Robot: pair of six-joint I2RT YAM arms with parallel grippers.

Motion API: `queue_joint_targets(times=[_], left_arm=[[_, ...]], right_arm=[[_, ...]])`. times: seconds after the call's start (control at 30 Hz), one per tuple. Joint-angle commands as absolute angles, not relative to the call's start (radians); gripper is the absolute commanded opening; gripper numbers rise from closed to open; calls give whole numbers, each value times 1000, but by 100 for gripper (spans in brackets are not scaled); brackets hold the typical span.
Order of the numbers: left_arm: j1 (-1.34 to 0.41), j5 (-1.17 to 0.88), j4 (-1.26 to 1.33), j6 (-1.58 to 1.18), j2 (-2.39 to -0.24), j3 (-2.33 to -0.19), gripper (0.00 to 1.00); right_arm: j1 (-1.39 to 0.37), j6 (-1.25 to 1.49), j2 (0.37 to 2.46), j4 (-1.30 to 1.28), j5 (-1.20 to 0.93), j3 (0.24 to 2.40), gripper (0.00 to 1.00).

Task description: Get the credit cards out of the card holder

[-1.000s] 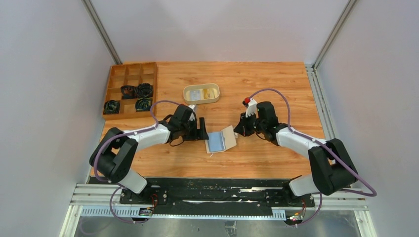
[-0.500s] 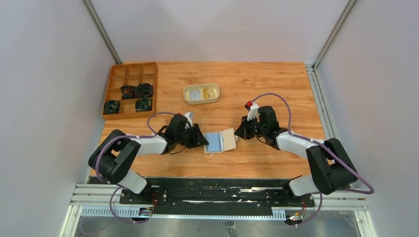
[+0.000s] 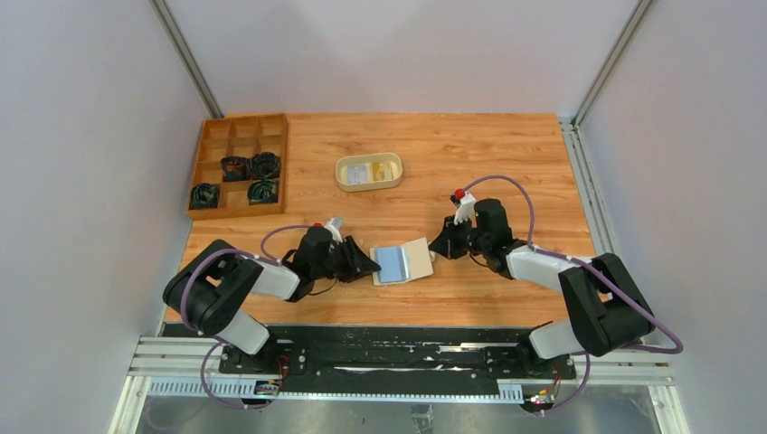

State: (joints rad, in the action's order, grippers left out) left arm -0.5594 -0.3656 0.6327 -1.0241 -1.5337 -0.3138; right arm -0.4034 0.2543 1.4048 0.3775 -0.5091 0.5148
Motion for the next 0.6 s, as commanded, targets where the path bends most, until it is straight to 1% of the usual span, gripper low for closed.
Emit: queue_joint_targets(times=[0.0,0.13,0.3,0.43,0.53,0.57], left_arm=[[-563,-298,680,-1074,-1514,-268,39],[-563,-252,725,-1114,-1498,-229,32],[-563,-236,740,-1117,-1499,-217,32],[-563,-251,793,-1130,-1543,-218,27],[-565,-275,886,-1157,-1598,-213,26],[-566,-285,925,-1169,-1620,-210,24]], right_arm=[[-395,270,1416,410,-534,489,5],[-396,278,1429,428,-544,486,5],[-395,276,1437,425,-548,489,5],[-395,278,1440,427,-553,488,5],[-394,278,1440,425,-555,489,6],[-395,279,1442,426,-555,490,6]])
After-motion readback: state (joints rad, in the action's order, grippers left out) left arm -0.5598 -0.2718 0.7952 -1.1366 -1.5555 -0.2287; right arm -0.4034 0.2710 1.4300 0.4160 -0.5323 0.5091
